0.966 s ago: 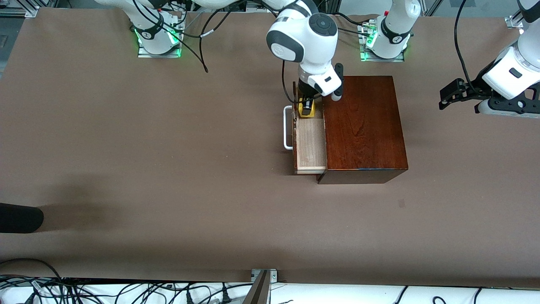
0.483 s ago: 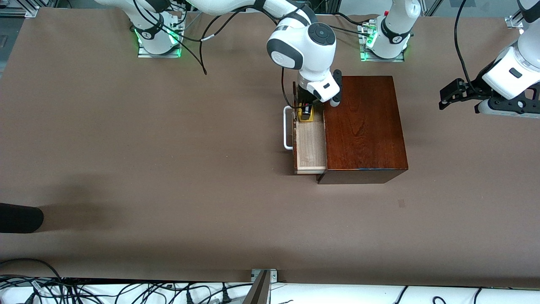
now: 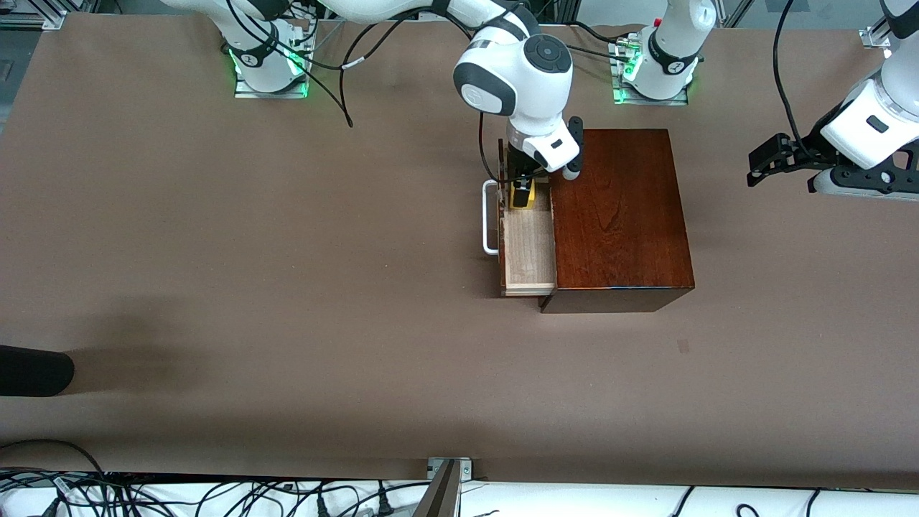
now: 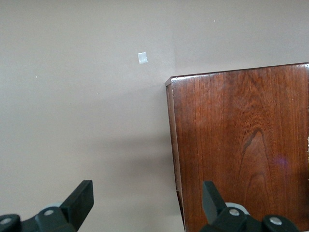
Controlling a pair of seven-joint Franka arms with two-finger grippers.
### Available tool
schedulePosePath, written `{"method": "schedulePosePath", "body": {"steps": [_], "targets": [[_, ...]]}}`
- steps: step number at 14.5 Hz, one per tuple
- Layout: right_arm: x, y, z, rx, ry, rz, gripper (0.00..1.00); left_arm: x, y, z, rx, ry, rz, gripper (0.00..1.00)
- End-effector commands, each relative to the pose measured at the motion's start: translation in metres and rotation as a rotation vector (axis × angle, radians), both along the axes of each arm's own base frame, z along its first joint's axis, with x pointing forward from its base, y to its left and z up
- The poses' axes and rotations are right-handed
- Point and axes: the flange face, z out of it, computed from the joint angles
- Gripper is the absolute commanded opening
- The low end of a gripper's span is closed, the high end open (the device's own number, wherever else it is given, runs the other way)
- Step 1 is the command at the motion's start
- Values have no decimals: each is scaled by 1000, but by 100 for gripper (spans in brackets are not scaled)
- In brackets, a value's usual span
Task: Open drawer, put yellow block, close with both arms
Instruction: 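Lower the cube into the drawer and open the right gripper, then raise the right gripper away while the left gripper reaches the drawer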
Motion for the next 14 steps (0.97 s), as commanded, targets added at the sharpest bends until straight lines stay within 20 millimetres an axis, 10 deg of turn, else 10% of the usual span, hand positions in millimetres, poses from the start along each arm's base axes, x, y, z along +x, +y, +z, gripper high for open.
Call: {"method": "schedulePosePath", "body": {"steps": [1,5,9,14], "targets": [[3,-13,63,28,-12,-21,100,-6,1,5,-8,-6,-6,100],[61,-85,164,158,18,-186,100,-6,1,4,-8,-4,-8,100],[142,-207,242,275,7,-401,100,-5,1,5,-8,-6,-5,100],[193,-384,279,288,144,-722,100,7,-16,-5,-16,109,-43,100]]}}
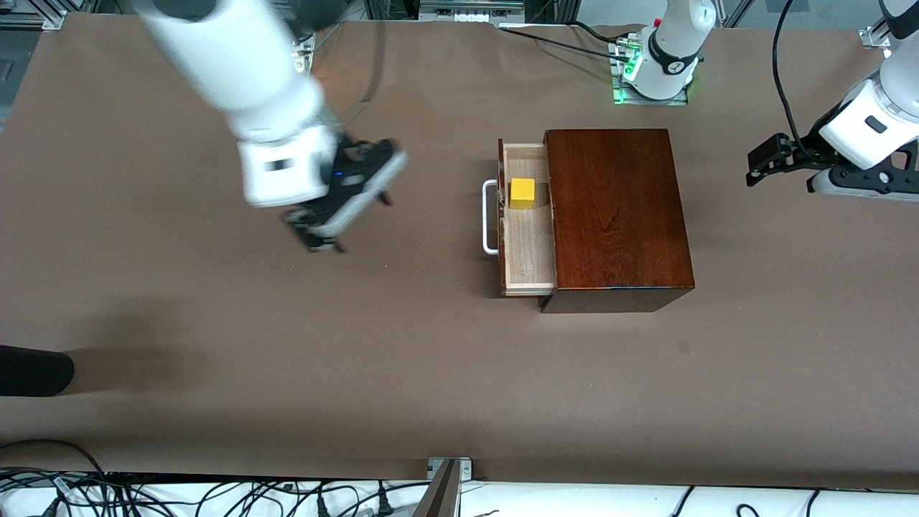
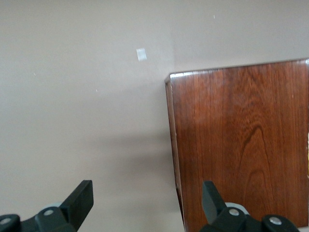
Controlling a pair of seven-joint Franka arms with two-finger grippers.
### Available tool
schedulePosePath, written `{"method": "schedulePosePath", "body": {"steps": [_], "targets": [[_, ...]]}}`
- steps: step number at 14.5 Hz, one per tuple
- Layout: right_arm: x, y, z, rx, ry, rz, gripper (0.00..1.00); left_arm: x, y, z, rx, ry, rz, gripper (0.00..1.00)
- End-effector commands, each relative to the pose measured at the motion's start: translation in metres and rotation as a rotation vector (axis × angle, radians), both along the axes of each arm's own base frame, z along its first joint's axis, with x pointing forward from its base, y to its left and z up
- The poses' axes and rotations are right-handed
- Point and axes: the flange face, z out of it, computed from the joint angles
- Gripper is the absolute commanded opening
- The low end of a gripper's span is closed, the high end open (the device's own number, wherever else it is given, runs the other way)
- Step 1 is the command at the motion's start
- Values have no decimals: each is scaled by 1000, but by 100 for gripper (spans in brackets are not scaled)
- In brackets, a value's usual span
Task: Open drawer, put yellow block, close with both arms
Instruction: 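Raise the right gripper away while the left gripper reaches the drawer, then push the drawer shut into the box with the left gripper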
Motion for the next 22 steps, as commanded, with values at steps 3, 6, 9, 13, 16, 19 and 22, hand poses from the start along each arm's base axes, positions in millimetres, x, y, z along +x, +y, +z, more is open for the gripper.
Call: {"method": "schedulePosePath", "body": {"steps": [3,6,9,13,16,19,22], "targets": [[-26,-136,14,32,129,-229,100,4,-91,-24,-79,207,-215,100],[-58,-192,6,20,182,-426,100,-11,-190,-28,-78,212,-371,100],[-55,-238,-6,-29,189,-516,100,-24,-295,-50,-97,244,-483,100],[-51,-259,-9,-47,194,-550,100,-31,-376,-89,-144,239,-549,100],[-45,-260,-11,-61,172,-553,100,-33,-415,-110,-211,119,-825,100],[-44,-256,-9,-75,165,-590,100,-37,-456,-152,-227,40,-1061,100],[-45,-251,-15,-142,171,-574,100,-30,-472,-199,-220,-8,-1365,100]]}}
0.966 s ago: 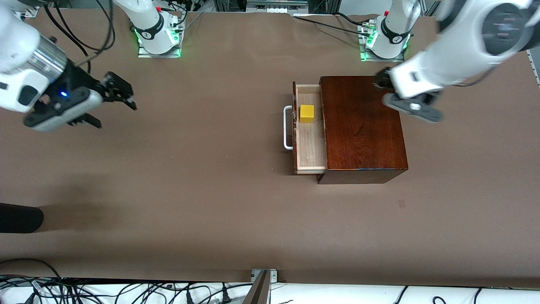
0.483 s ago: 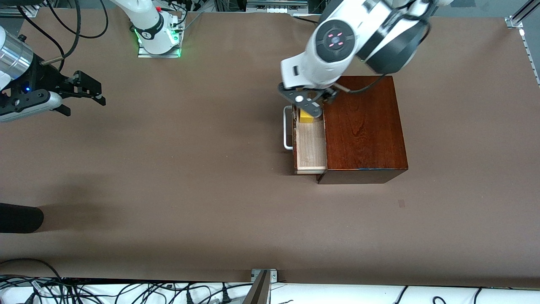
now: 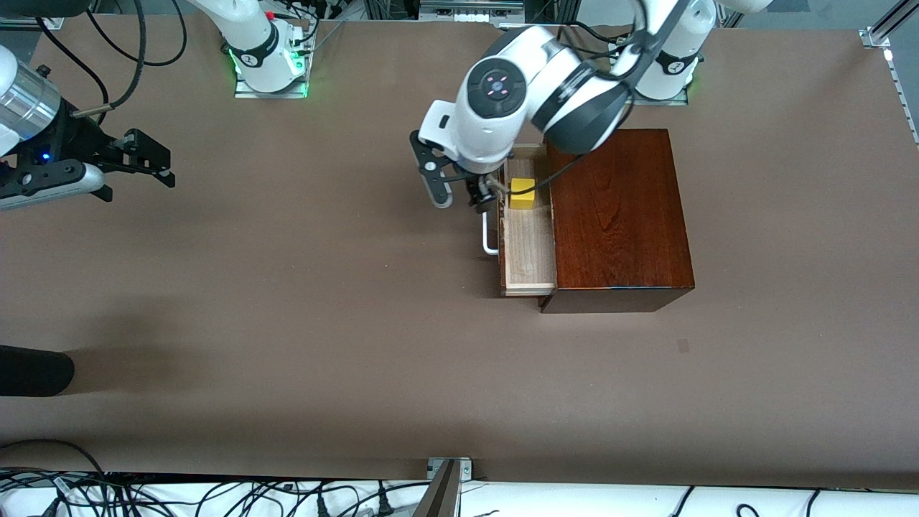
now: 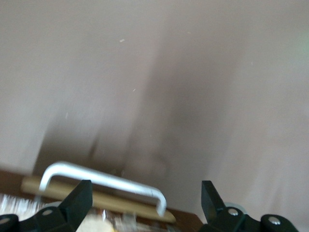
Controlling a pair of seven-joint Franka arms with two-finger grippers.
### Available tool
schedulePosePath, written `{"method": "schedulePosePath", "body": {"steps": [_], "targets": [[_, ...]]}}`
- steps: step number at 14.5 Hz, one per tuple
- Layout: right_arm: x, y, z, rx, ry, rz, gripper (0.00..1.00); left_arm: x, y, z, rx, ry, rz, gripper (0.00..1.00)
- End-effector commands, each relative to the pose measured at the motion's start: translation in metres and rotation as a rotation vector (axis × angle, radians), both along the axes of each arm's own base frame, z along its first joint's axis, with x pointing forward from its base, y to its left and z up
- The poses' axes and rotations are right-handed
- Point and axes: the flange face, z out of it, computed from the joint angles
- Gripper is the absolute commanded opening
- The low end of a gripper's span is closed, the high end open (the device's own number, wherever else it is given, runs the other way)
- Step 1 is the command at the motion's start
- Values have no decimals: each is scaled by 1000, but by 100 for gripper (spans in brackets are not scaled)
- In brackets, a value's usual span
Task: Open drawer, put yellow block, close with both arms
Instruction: 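Push the drawer shut into the box with the left gripper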
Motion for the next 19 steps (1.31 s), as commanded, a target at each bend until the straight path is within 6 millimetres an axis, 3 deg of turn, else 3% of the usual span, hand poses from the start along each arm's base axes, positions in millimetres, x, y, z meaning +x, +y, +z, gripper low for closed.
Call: {"method": "schedulePosePath", "body": {"steps": [1,3,5,7,14,19], "targets": [[-2,4,-1,-28,18,-11,100,16,-10,-38,-35,-60,-264,100],[2,5,-11,-42,35,-8,100,15,-8,-55,-32,-52,-384,100],[7,0,-17,-27,38,-30,100,8,5,-86,46,-21,-421,100],[7,6,-17,-31,36,-14,100,4,15,-103,118,-3,-451,100],[8,1,-18,-28,38,-24,100,5,57,-115,396,83,-521,100],[8,1,-18,-27,40,-27,100,8,72,-119,480,108,-513,100]]}}
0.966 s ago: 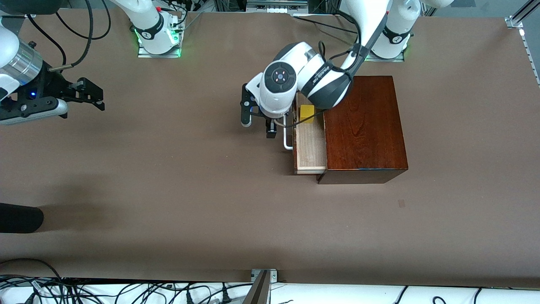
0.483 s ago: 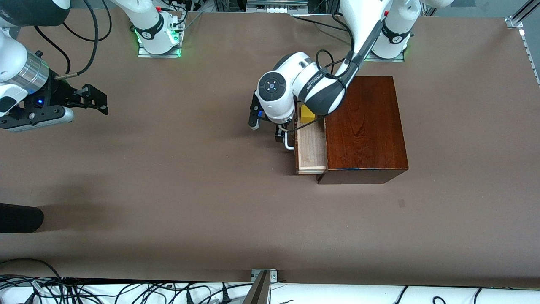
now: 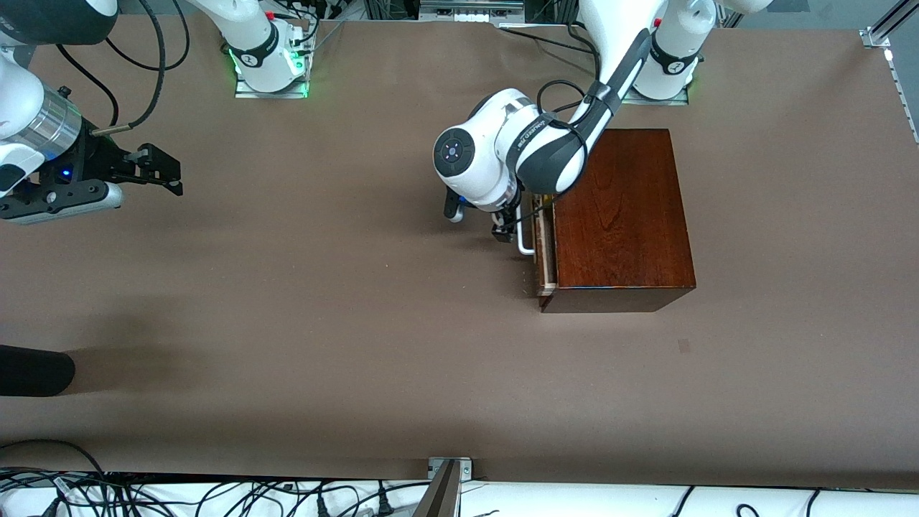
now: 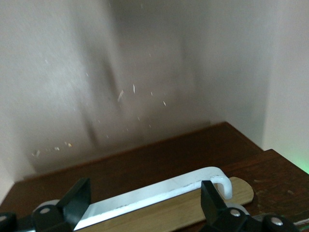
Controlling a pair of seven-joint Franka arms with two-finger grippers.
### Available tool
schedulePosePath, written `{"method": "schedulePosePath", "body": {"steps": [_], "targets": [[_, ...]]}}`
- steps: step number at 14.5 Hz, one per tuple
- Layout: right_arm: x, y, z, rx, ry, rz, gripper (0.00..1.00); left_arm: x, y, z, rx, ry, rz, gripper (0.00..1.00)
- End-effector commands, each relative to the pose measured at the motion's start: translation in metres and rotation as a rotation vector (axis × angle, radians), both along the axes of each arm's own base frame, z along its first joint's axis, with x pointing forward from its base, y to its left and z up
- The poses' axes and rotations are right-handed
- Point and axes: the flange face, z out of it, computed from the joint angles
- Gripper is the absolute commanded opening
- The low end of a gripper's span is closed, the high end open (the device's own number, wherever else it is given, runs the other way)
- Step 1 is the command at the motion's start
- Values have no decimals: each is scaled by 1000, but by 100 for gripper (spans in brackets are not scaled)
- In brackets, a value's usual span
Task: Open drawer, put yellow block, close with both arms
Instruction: 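Push the drawer shut into the box with the left gripper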
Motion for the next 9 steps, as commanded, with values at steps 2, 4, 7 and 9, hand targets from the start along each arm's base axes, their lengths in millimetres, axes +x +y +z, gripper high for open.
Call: {"method": "schedulePosePath", "body": {"steps": [2,4,7,9], "targets": [[-1,-1,5,-1,-8,-15,100,7,27,-5,87,8,13,100],[-1,-1,5,-1,-8,-15,100,5,25,1,86,-9,32,100],[-1,0,5,1,-8,-17,100,7,27,3,96,-22,70,100],[-1,-1,5,1,-6,-17,100,6,21,11,82,-36,73,100]]}}
